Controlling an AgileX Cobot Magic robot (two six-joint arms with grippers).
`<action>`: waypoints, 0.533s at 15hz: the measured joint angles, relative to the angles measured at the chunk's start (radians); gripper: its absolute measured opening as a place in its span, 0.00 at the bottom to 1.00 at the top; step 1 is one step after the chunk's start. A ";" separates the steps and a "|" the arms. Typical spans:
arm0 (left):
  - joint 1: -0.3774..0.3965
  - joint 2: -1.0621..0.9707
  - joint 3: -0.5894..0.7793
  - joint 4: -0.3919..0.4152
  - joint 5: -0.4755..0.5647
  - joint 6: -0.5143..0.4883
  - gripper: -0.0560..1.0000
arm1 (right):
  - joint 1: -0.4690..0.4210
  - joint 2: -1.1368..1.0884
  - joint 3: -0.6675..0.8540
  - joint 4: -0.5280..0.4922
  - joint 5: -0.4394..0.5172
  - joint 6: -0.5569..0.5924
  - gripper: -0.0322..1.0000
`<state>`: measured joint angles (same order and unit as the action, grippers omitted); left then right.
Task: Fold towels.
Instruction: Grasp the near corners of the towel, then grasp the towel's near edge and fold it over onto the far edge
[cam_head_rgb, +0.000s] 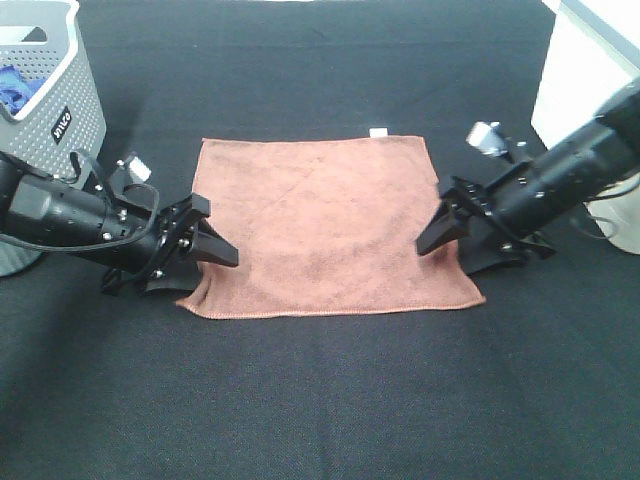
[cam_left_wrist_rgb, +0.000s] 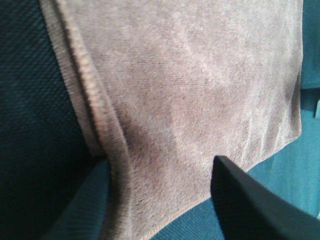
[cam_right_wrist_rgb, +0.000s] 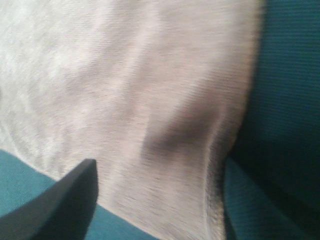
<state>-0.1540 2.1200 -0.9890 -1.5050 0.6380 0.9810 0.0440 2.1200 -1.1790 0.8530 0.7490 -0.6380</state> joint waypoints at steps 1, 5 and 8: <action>0.000 0.003 0.000 -0.003 -0.006 0.000 0.52 | 0.005 0.007 -0.003 0.008 -0.001 0.007 0.58; 0.000 0.018 0.000 0.015 -0.026 0.000 0.06 | -0.004 0.020 -0.002 -0.022 -0.042 0.092 0.05; 0.028 -0.024 0.002 0.115 0.006 -0.055 0.05 | -0.004 0.006 0.001 -0.057 -0.043 0.135 0.03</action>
<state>-0.1260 2.0960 -0.9870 -1.3900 0.6440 0.9260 0.0400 2.1260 -1.1780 0.7960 0.7060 -0.5030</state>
